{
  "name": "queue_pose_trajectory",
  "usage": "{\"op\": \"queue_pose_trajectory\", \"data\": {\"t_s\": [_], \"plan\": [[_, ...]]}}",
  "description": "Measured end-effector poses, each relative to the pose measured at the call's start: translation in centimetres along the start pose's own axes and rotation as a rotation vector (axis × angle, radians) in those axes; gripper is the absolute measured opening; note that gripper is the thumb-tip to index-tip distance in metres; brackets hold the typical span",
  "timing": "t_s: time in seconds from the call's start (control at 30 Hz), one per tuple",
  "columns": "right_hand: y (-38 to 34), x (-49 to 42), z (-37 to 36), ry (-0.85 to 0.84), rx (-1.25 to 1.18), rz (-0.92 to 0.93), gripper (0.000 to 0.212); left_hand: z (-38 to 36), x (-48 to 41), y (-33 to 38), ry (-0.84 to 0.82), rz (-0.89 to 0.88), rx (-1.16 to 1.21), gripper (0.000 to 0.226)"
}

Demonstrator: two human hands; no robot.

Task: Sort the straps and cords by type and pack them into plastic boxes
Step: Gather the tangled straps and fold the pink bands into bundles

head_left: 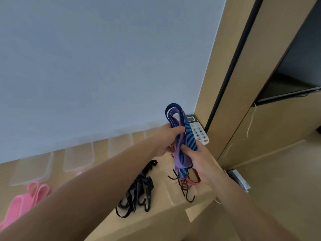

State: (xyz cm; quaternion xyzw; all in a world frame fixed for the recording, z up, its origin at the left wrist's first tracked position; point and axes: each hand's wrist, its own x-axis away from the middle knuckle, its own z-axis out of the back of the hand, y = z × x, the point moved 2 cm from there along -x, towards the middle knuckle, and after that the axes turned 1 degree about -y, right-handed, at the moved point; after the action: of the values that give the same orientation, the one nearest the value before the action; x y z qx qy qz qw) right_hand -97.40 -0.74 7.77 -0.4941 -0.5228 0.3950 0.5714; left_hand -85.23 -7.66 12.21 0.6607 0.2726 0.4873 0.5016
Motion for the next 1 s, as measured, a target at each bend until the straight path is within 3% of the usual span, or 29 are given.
{"op": "queue_pose_trajectory", "data": {"t_s": [0.13, 0.3, 0.43, 0.67, 0.8, 1.0], "plan": [[2.4, -2.9, 2.9, -0.03, -0.009, -0.068, 0.028, -2.1, -4.0, -2.1, 0.011, 0.045, -0.038, 0.014], [6.0, -7.0, 5.3, -0.072, -0.012, -0.21, 0.028, -3.9, -8.0, -5.5, 0.15, 0.107, -0.068, 0.033], [7.4, -9.4, 5.9, -0.126, 0.031, -0.213, 0.026, -4.1, -10.0, -7.7, 0.214, 0.078, -0.24, 0.023], [8.6, -11.5, 6.4, -0.182, 0.295, -0.18, 0.023, -3.9, -10.8, -10.1, 0.185, 0.138, -0.431, 0.038], [8.9, -11.6, 6.4, -0.179, 0.537, -0.09, 0.031, -3.4, -11.2, -11.1, 0.206, 0.204, -0.559, 0.033], [10.0, -11.5, 6.0, -0.14, 1.07, 0.035, 0.045, -2.6, -11.4, -11.9, 0.162, 0.224, -0.402, 0.029]]}}
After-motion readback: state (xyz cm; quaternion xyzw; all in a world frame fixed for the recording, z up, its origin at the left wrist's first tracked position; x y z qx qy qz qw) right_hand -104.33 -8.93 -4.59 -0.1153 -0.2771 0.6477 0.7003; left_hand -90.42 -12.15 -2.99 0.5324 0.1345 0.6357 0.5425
